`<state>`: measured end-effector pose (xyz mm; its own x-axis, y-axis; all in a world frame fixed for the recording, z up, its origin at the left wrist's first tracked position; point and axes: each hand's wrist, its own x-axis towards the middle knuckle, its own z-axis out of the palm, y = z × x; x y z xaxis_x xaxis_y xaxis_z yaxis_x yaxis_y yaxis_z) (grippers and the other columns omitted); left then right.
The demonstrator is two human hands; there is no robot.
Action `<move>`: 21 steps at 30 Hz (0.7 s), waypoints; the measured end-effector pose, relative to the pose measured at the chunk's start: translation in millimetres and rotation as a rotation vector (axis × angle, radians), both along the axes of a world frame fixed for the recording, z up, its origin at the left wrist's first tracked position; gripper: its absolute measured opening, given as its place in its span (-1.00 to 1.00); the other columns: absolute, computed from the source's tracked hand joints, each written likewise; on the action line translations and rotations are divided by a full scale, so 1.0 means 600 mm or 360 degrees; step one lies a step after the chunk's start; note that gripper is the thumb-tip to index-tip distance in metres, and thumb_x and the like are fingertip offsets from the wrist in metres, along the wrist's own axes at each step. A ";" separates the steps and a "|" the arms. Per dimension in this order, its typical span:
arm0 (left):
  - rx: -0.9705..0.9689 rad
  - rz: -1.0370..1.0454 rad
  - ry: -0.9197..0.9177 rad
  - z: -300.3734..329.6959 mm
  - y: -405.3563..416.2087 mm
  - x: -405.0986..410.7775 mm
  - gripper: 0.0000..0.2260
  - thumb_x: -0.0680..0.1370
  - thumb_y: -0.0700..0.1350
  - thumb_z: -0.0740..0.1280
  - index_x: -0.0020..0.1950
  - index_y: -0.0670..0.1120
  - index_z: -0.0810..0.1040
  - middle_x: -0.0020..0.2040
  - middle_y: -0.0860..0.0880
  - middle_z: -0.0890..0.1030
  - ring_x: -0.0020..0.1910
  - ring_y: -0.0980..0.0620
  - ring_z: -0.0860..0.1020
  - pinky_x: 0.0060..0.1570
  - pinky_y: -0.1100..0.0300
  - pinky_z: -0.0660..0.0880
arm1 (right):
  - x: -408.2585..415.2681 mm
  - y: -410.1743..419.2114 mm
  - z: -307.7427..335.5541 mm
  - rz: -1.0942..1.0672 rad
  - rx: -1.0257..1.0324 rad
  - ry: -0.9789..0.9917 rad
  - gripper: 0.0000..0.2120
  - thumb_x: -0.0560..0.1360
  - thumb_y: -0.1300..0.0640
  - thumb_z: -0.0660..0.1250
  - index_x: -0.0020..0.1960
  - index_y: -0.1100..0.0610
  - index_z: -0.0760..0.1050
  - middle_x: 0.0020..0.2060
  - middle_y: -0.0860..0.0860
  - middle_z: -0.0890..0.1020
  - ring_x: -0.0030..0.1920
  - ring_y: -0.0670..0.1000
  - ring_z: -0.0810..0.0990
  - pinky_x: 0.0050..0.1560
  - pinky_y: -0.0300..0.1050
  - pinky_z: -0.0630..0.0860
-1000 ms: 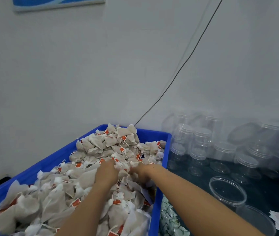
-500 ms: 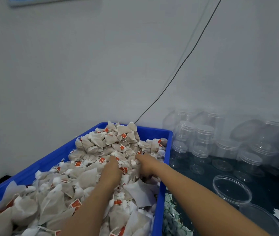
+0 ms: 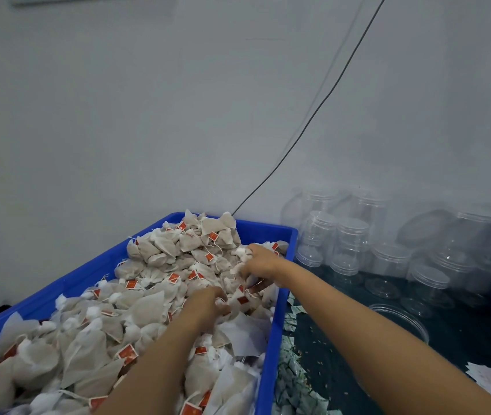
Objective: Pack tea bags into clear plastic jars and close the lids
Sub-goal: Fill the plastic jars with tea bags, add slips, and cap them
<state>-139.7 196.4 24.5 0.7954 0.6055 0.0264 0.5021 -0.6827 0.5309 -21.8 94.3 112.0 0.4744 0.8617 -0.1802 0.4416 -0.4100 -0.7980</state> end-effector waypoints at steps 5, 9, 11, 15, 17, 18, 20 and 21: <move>0.0217 -0.0109 0.0325 -0.005 -0.007 0.015 -0.60 0.59 0.04 0.28 0.42 0.02 0.39 0.37 -0.04 0.47 0.31 -0.05 0.46 0.20 0.16 0.39 | 0.003 -0.007 -0.003 -0.0192 0.0135 0.0002 -0.60 0.46 0.44 0.25 0.21 0.16 0.27 -0.16 0.14 0.51 -0.24 0.02 0.55 -0.22 -0.14 0.58; 0.0238 -0.0138 0.0423 -0.008 -0.008 0.024 -0.54 0.57 0.04 0.30 0.46 0.02 0.34 0.42 -0.05 0.42 0.34 -0.05 0.43 0.25 0.13 0.39 | 0.006 -0.011 -0.011 -0.0390 0.0367 0.0009 -0.69 0.50 0.38 0.24 0.14 0.11 0.27 -0.09 0.04 0.44 -0.16 -0.05 0.49 -0.32 -0.25 0.49; 0.0139 -0.0088 0.0285 -0.008 -0.005 0.029 -0.62 0.57 0.01 0.32 0.37 -0.03 0.43 0.36 -0.06 0.47 0.27 -0.03 0.47 0.20 0.15 0.41 | 0.009 -0.013 -0.014 -0.0474 0.0449 0.0121 -0.65 0.50 0.39 0.26 0.20 0.13 0.30 -0.07 0.03 0.43 -0.11 -0.01 0.55 -0.27 -0.17 0.59; -0.0008 0.0228 -0.0141 0.004 0.024 0.036 -0.89 0.61 -0.10 0.27 0.10 -0.05 0.53 0.16 -0.04 0.59 -0.10 0.10 0.52 0.00 0.19 0.48 | 0.016 -0.020 -0.017 -0.0623 0.0532 0.0124 -0.64 0.50 0.37 0.26 0.24 0.15 0.31 0.12 0.16 0.44 0.11 0.17 0.55 0.06 0.17 0.60; 0.0031 0.0348 -0.0182 0.018 0.047 0.042 -0.86 0.61 -0.12 0.26 0.15 -0.04 0.51 0.18 -0.04 0.58 -0.06 0.07 0.54 0.02 0.15 0.50 | 0.016 -0.023 -0.023 -0.0655 0.0535 0.0147 -0.67 0.51 0.38 0.23 0.21 0.14 0.31 0.12 0.14 0.45 0.10 0.16 0.55 0.07 0.15 0.60; 0.0046 0.0357 -0.0154 0.025 0.054 0.049 -0.80 0.61 -0.13 0.26 0.23 -0.03 0.49 0.22 -0.05 0.56 0.03 0.03 0.55 0.08 0.11 0.51 | 0.017 -0.025 -0.027 -0.0659 0.0526 0.0152 -0.68 0.52 0.38 0.22 0.20 0.13 0.30 0.11 0.12 0.45 0.09 0.14 0.55 0.08 0.12 0.60; 0.0043 0.0301 -0.0058 0.031 0.059 0.070 -0.65 0.59 -0.14 0.28 0.38 -0.01 0.40 0.34 -0.06 0.49 0.22 -0.03 0.51 0.20 0.06 0.48 | 0.017 -0.026 -0.033 -0.0645 0.0509 0.0091 -0.69 0.54 0.35 0.21 0.21 0.09 0.29 0.06 0.07 0.46 0.04 0.05 0.54 0.06 -0.02 0.59; 0.0016 0.0253 -0.0019 0.030 0.057 0.082 -0.60 0.59 -0.15 0.28 0.43 0.01 0.36 0.38 -0.06 0.45 0.26 -0.03 0.49 0.22 0.06 0.47 | 0.017 -0.026 -0.035 -0.0619 0.0517 0.0054 -0.70 0.54 0.33 0.22 0.21 0.08 0.29 0.02 0.03 0.46 0.00 0.00 0.53 0.01 -0.10 0.57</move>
<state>-90.6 230.4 42.3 0.6891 0.7235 0.0419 0.5980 -0.6003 0.5310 -11.4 78.7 91.1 0.7699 0.6364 0.0466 0.2769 -0.2673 -0.9230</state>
